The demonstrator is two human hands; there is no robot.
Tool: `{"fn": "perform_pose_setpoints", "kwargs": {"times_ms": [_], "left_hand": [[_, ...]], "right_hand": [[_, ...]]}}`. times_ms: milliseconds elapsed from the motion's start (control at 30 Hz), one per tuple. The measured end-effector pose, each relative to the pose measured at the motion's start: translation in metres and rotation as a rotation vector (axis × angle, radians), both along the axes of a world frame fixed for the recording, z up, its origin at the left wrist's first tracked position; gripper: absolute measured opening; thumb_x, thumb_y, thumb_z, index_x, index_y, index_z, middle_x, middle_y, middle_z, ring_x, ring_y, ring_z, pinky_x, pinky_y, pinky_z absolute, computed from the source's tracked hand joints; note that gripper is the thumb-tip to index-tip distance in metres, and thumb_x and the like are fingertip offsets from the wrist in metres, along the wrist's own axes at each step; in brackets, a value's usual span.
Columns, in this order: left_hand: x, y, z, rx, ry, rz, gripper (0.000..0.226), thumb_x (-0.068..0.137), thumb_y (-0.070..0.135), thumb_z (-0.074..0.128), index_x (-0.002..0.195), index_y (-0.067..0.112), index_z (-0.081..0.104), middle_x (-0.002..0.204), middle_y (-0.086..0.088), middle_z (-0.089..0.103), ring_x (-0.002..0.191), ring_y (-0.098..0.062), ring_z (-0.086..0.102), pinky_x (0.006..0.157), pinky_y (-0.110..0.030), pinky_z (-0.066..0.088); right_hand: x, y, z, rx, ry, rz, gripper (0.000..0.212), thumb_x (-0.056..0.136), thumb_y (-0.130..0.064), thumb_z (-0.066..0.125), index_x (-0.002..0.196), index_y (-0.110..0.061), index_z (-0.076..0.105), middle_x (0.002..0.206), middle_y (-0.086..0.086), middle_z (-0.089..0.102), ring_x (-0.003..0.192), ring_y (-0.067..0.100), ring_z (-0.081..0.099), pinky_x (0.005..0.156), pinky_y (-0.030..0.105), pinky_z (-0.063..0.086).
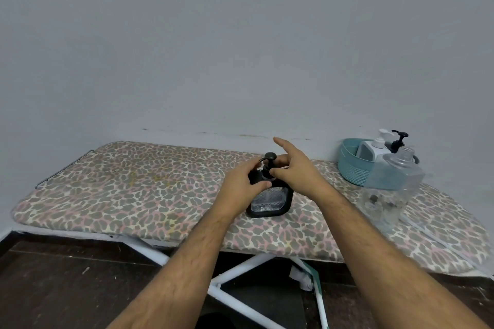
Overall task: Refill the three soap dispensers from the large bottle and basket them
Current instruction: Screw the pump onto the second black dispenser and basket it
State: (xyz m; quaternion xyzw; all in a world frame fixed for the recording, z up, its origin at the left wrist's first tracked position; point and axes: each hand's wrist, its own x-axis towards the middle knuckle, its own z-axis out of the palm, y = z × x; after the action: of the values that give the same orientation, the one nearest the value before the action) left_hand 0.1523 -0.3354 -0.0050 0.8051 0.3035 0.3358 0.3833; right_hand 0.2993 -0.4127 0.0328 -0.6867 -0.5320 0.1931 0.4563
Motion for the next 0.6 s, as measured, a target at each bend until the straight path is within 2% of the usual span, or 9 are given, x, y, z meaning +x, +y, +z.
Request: {"fn": "perform_pose_setpoints", "kwargs": {"times_ms": [67, 167, 300, 333, 400, 467, 500, 600], "left_hand": [[0.002, 0.0, -0.002, 0.015, 0.026, 0.014, 0.058, 0.081, 0.022, 0.079, 0.135, 0.025, 0.058, 0.123, 0.007, 0.067, 0.114, -0.012, 0.061, 0.096, -0.025, 0.045], [0.002, 0.0, -0.004, -0.002, 0.029, 0.033, 0.064, 0.081, 0.021, 0.08, 0.139, 0.02, 0.054, 0.131, 0.004, 0.063, 0.12, -0.013, 0.057, 0.099, -0.023, 0.04], [0.001, 0.001, -0.003, -0.009, 0.03, 0.023, 0.063, 0.079, 0.021, 0.081, 0.137, 0.02, 0.056, 0.129, 0.003, 0.064, 0.118, -0.012, 0.058, 0.097, -0.022, 0.04], [0.0, 0.001, -0.003, -0.01, 0.025, 0.018, 0.062, 0.079, 0.02, 0.081, 0.136, 0.019, 0.057, 0.127, 0.004, 0.065, 0.116, -0.011, 0.058, 0.097, -0.021, 0.041], [-0.001, -0.001, -0.003, -0.022, 0.005, 0.012, 0.06, 0.079, 0.018, 0.081, 0.135, 0.019, 0.058, 0.123, 0.007, 0.065, 0.113, -0.008, 0.059, 0.097, -0.021, 0.042], [-0.002, -0.002, -0.003, -0.031, -0.007, 0.018, 0.061, 0.08, 0.017, 0.08, 0.136, 0.019, 0.057, 0.123, 0.01, 0.063, 0.111, -0.004, 0.056, 0.095, -0.017, 0.038], [-0.002, -0.002, -0.003, -0.032, -0.007, 0.018, 0.061, 0.08, 0.016, 0.08, 0.137, 0.018, 0.056, 0.122, 0.011, 0.062, 0.111, -0.002, 0.054, 0.095, -0.015, 0.036], [-0.002, 0.0, -0.002, -0.031, 0.0, 0.003, 0.062, 0.08, 0.015, 0.08, 0.137, 0.017, 0.055, 0.124, 0.009, 0.062, 0.111, -0.003, 0.053, 0.096, -0.017, 0.037]], "right_hand": [[-0.001, 0.001, -0.002, 0.005, -0.022, -0.018, 0.079, 0.087, -0.006, 0.068, 0.153, -0.027, 0.031, 0.096, -0.005, 0.07, 0.093, 0.012, 0.066, 0.084, 0.027, 0.05], [-0.005, 0.002, -0.005, 0.031, -0.04, -0.086, 0.079, 0.083, -0.011, 0.076, 0.15, -0.025, 0.036, 0.095, -0.002, 0.065, 0.089, 0.012, 0.063, 0.079, 0.022, 0.047], [-0.018, 0.002, -0.014, 0.09, -0.031, -0.196, 0.083, 0.078, -0.023, 0.081, 0.149, -0.023, 0.038, 0.088, 0.0, 0.06, 0.082, 0.014, 0.061, 0.078, 0.03, 0.052], [-0.02, 0.002, -0.016, 0.101, -0.038, -0.209, 0.084, 0.079, -0.027, 0.08, 0.15, -0.024, 0.036, 0.09, -0.001, 0.061, 0.082, 0.014, 0.061, 0.079, 0.031, 0.053], [-0.023, 0.0, -0.017, 0.114, -0.017, -0.212, 0.083, 0.083, -0.032, 0.074, 0.153, -0.028, 0.03, 0.109, -0.005, 0.061, 0.082, 0.01, 0.059, 0.082, 0.032, 0.051], [-0.021, -0.003, -0.015, 0.115, 0.063, -0.17, 0.077, 0.089, -0.024, 0.067, 0.154, -0.03, 0.027, 0.128, -0.01, 0.058, 0.08, 0.004, 0.057, 0.083, 0.029, 0.048], [-0.019, -0.004, -0.015, 0.111, 0.109, -0.146, 0.075, 0.09, -0.018, 0.064, 0.154, -0.03, 0.027, 0.129, -0.009, 0.06, 0.083, 0.003, 0.059, 0.084, 0.028, 0.049], [-0.012, -0.005, -0.017, 0.113, 0.172, -0.135, 0.078, 0.087, -0.013, 0.072, 0.153, -0.026, 0.032, 0.109, -0.005, 0.067, 0.095, 0.006, 0.064, 0.091, 0.031, 0.052]]}}
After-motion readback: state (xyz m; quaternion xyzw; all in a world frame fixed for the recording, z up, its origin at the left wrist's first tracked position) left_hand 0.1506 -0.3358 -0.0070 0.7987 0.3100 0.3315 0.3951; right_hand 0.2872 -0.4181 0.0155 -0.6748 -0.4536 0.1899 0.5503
